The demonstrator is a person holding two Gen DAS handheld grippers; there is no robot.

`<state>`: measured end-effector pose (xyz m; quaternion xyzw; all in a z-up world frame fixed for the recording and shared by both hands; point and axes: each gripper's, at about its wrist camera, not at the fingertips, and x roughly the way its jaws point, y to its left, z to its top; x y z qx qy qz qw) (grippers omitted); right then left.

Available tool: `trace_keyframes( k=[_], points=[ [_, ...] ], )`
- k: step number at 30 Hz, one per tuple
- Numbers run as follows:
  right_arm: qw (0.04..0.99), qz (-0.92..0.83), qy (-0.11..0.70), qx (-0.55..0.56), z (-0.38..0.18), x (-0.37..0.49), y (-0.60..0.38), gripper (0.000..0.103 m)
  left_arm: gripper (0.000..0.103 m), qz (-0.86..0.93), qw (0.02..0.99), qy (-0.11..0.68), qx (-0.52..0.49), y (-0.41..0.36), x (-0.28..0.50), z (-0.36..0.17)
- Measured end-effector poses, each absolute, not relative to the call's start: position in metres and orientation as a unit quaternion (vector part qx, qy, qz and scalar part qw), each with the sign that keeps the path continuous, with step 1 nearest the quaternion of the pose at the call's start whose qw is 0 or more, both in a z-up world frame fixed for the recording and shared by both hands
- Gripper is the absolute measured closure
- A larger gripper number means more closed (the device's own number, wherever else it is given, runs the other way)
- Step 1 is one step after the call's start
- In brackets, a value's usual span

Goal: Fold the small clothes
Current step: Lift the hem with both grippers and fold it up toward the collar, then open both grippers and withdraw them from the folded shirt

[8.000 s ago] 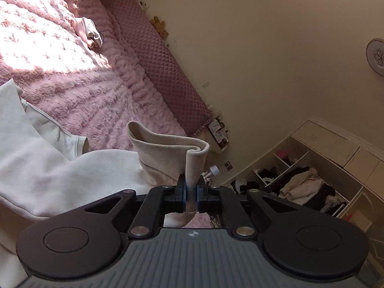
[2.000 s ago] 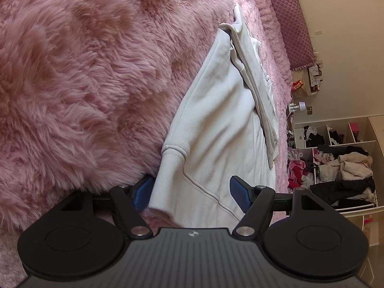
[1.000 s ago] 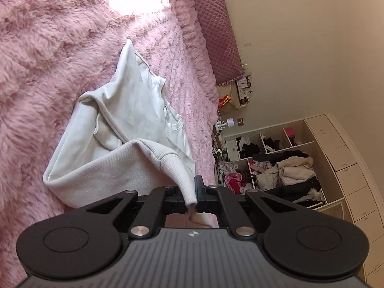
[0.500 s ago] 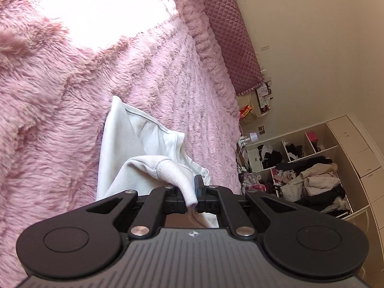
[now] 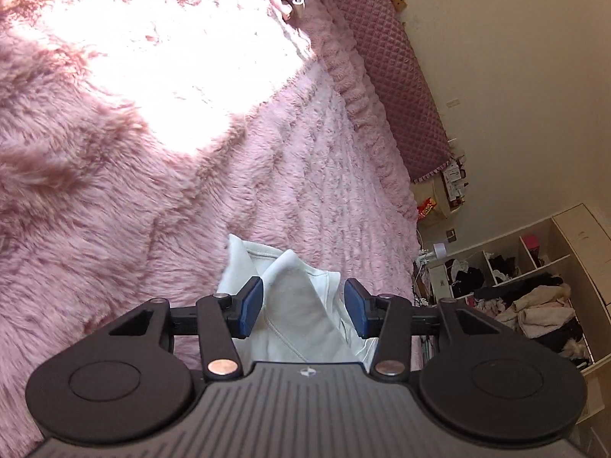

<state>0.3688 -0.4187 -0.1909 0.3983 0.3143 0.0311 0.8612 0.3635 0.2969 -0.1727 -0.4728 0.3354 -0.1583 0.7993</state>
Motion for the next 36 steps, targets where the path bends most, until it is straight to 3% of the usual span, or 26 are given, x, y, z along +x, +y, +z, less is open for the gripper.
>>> trace_keyframes(
  k=[5, 12, 15, 22, 28, 36],
  points=[
    [0.873, 0.058, 0.320, 0.363, -0.174, 0.325, -0.427, 0.046, 0.047, -0.177, 0.823, 0.336, -0.423, 0.296, 0.309, -0.152],
    [0.911, 0.075, 0.342, 0.219, -0.164, 0.245, -0.408, 0.048, 0.037, -0.191, 0.851, 0.373, -0.316, 0.265, 0.219, -0.157],
    [0.910, 0.077, 0.368, 0.175, -0.176, 0.226, -0.402, 0.059, 0.036, -0.198, 0.833, 0.384, -0.345, 0.270, 0.198, -0.171],
    [0.899, 0.066, 0.398, 0.171, -0.205, 0.205, -0.400, 0.061, 0.036, -0.155, 0.826, 0.376, -0.391, 0.286, 0.185, -0.185],
    [0.890, 0.073, 0.418, 0.165, -0.212, 0.211, -0.389, 0.097, 0.036, -0.147, 0.825, 0.377, -0.393, 0.281, 0.191, -0.192],
    [0.889, 0.080, 0.429, 0.141, -0.206, 0.219, -0.380, 0.101, 0.036, -0.167, 0.833, 0.394, -0.349, 0.258, 0.206, -0.199]
  ],
)
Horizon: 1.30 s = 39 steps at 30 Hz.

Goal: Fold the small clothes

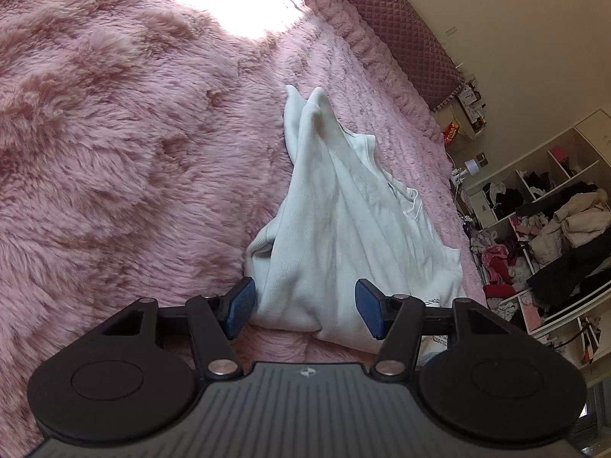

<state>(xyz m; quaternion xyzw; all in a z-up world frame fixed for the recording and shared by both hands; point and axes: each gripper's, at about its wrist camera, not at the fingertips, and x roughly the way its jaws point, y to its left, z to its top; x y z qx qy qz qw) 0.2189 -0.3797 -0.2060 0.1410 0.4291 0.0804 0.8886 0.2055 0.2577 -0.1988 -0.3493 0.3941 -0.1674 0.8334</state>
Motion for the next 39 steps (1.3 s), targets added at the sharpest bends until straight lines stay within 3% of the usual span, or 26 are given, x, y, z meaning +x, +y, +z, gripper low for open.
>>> trace_keyframes(
  k=[5, 10, 22, 25, 29, 35, 39],
  points=[
    [0.895, 0.079, 0.421, 0.129, -0.198, 0.221, -0.380, 0.102, 0.082, -0.255, 0.855, 0.382, -0.239, 0.235, 0.199, -0.177],
    [0.899, 0.102, 0.410, 0.113, -0.175, 0.227, -0.388, 0.102, 0.094, -0.311, 0.852, 0.418, -0.050, 0.211, 0.202, -0.143],
    [0.888, 0.105, 0.438, 0.097, -0.191, 0.233, -0.380, 0.101, 0.089, -0.318, 0.823, 0.469, 0.052, 0.204, 0.212, -0.152],
    [0.888, 0.105, 0.438, 0.096, -0.194, 0.234, -0.378, 0.096, 0.089, -0.312, 0.825, 0.467, 0.069, 0.200, 0.212, -0.154],
    [0.889, 0.104, 0.438, 0.085, -0.195, 0.235, -0.372, 0.102, 0.100, -0.310, 0.829, 0.456, 0.099, 0.196, 0.208, -0.152],
    [0.904, 0.119, 0.410, 0.029, -0.164, 0.232, -0.379, 0.103, 0.100, -0.304, 0.835, 0.444, 0.112, 0.218, 0.214, -0.119],
    [0.885, 0.128, 0.447, -0.005, -0.177, 0.238, -0.380, 0.103, 0.100, -0.294, 0.824, 0.470, 0.117, 0.222, 0.220, -0.130]
  ],
)
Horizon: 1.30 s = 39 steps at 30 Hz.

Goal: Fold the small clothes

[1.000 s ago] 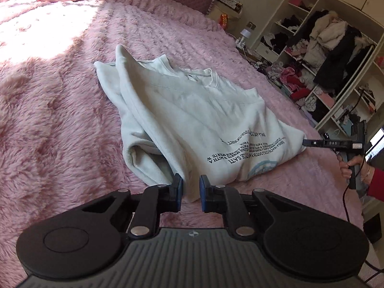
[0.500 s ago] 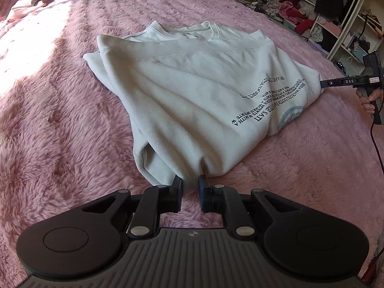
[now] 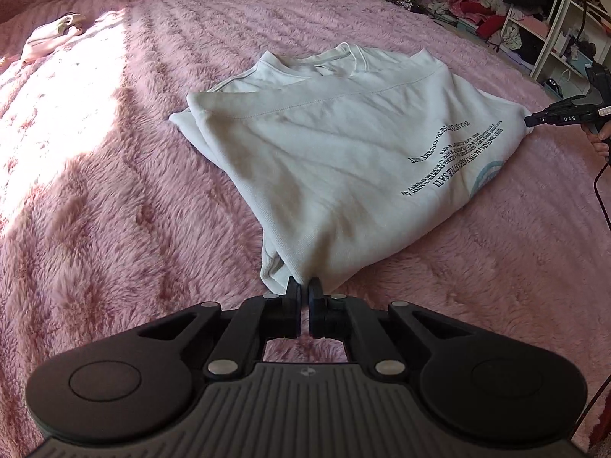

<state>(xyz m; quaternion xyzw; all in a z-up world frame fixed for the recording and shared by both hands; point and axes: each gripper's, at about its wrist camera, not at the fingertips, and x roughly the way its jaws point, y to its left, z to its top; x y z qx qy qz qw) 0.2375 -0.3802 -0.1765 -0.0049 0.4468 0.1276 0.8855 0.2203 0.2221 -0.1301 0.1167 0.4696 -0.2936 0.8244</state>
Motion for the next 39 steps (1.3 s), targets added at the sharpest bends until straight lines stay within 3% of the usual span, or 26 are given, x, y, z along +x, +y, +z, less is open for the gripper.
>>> trace_keyframes(
  k=[3, 7, 11, 18, 21, 22, 25, 39],
  points=[
    [0.867, 0.121, 0.482, -0.021, -0.211, 0.236, -0.376, 0.103, 0.100, -0.283, 0.802, 0.509, 0.133, 0.210, 0.222, -0.163],
    [0.872, 0.119, 0.474, -0.002, -0.216, 0.231, -0.380, 0.102, 0.098, -0.272, 0.816, 0.503, 0.085, 0.221, 0.220, -0.172],
    [0.876, 0.130, 0.465, -0.010, -0.205, 0.226, -0.388, 0.079, 0.089, -0.281, 0.820, 0.496, 0.054, 0.236, 0.220, -0.156],
    [0.897, 0.124, 0.421, 0.050, -0.182, 0.240, -0.395, 0.079, 0.080, -0.282, 0.850, 0.442, -0.047, 0.253, 0.239, -0.125],
    [0.905, 0.125, 0.403, 0.053, -0.177, 0.252, -0.387, 0.079, 0.070, -0.255, 0.871, 0.414, -0.065, 0.251, 0.254, -0.120],
    [0.907, 0.124, 0.398, 0.056, -0.176, 0.256, -0.385, 0.079, 0.061, -0.240, 0.881, 0.401, -0.075, 0.249, 0.263, -0.121],
    [0.917, 0.112, 0.379, 0.063, -0.173, 0.277, -0.378, 0.078, 0.055, -0.197, 0.899, 0.377, -0.099, 0.246, 0.289, -0.126],
    [0.927, 0.088, 0.361, 0.055, -0.192, 0.383, -0.365, 0.064, 0.050, -0.160, 0.910, 0.378, -0.065, 0.206, 0.372, -0.151]
  ],
)
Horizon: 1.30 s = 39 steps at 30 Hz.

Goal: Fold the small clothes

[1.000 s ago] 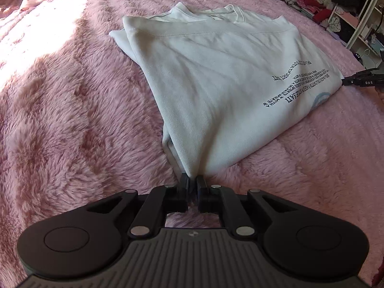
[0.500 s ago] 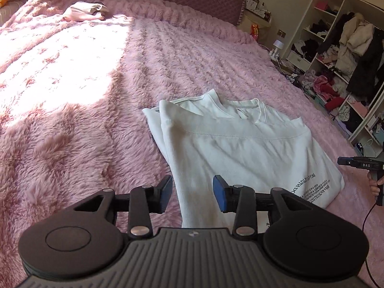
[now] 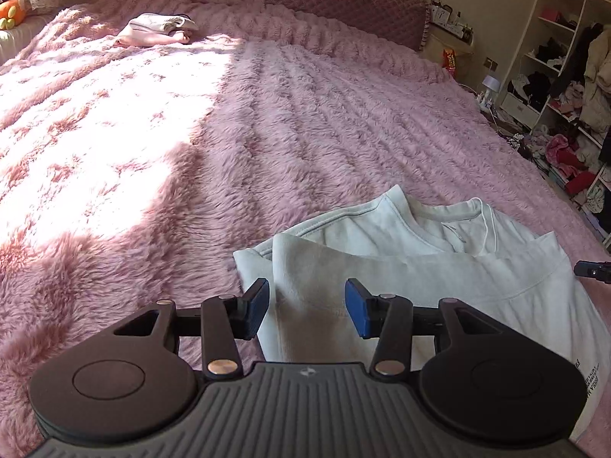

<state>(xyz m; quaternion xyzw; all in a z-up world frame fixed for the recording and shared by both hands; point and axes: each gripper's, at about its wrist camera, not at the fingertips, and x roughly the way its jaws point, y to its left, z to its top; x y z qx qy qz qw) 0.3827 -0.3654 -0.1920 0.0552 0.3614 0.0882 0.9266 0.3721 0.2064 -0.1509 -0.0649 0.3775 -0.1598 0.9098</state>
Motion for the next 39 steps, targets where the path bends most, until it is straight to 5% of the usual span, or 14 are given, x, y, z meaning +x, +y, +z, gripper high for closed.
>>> trace_keyframes(
  k=[3, 7, 10, 11, 12, 13, 14, 19, 23, 30, 39],
  points=[
    [0.927, 0.097, 0.359, 0.058, -0.195, 0.392, -0.362, 0.064, 0.050, -0.166, 0.908, 0.380, -0.052, 0.199, 0.376, -0.155],
    [0.929, 0.095, 0.357, 0.037, -0.199, 0.404, -0.353, 0.060, 0.087, -0.155, 0.912, 0.379, -0.036, 0.195, 0.380, -0.157],
    [0.929, 0.086, 0.359, 0.032, -0.204, 0.414, -0.351, 0.053, 0.091, -0.155, 0.915, 0.369, -0.041, 0.199, 0.378, -0.155],
    [0.928, 0.085, 0.360, 0.036, -0.205, 0.417, -0.351, 0.056, 0.092, -0.156, 0.917, 0.365, -0.043, 0.199, 0.377, -0.154],
    [0.926, 0.088, 0.364, 0.041, -0.206, 0.419, -0.351, 0.083, 0.093, -0.156, 0.920, 0.358, -0.043, 0.199, 0.375, -0.152],
    [0.924, 0.090, 0.369, 0.042, -0.207, 0.421, -0.350, 0.097, 0.093, -0.154, 0.924, 0.349, -0.040, 0.198, 0.372, -0.149],
    [0.924, 0.092, 0.370, 0.040, -0.206, 0.422, -0.349, 0.099, 0.093, -0.154, 0.926, 0.341, -0.039, 0.198, 0.370, -0.147],
    [0.938, 0.074, 0.338, 0.030, -0.194, 0.416, -0.349, 0.100, 0.093, -0.122, 0.937, 0.322, -0.058, 0.201, 0.376, -0.137],
    [0.932, 0.054, 0.358, 0.025, -0.205, 0.423, -0.343, 0.100, 0.091, -0.080, 0.918, 0.384, -0.053, 0.199, 0.398, -0.163],
    [0.939, 0.028, 0.343, 0.000, -0.203, 0.404, -0.342, 0.070, 0.068, -0.041, 0.930, 0.362, -0.037, 0.208, 0.384, -0.152],
    [0.930, 0.081, 0.343, 0.105, -0.178, 0.268, -0.379, 0.063, 0.063, -0.120, 0.929, 0.331, -0.114, 0.227, 0.268, -0.125]
  ],
)
